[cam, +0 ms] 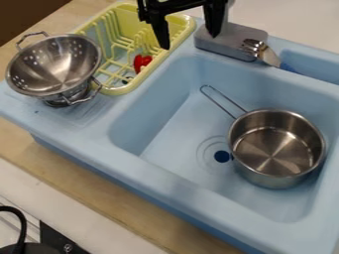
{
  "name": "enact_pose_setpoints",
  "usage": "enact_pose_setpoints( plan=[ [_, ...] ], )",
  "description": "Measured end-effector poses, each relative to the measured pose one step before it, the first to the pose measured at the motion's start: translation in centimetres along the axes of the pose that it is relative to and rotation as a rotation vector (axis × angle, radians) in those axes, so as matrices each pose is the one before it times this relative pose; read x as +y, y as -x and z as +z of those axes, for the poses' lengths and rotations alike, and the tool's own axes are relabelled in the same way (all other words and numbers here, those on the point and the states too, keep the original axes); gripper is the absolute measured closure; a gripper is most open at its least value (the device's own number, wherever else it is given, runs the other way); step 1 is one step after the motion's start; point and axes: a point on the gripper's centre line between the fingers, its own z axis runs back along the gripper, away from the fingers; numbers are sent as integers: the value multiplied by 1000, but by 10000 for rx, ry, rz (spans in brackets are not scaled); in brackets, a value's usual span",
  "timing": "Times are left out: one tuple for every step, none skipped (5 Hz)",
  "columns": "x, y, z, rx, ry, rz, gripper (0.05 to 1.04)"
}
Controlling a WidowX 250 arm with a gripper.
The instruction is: Put the fork inside the silver pan in the sink
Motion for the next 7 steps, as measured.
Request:
enact_pose_setpoints(
  plan=[
    [169, 235, -781, 211, -201, 49, 83],
    [-13, 600, -91, 75, -330, 553, 83],
    [175, 322, 824, -488, -353, 614, 83],
    [-579, 579, 1444, -337, 283, 614, 83],
    [-1591, 1450, 315, 61, 594, 248, 83],
    [-1616, 1354, 704, -497, 951, 493, 83],
    [-1376, 797, -62, -527, 746, 720, 83]
  ],
)
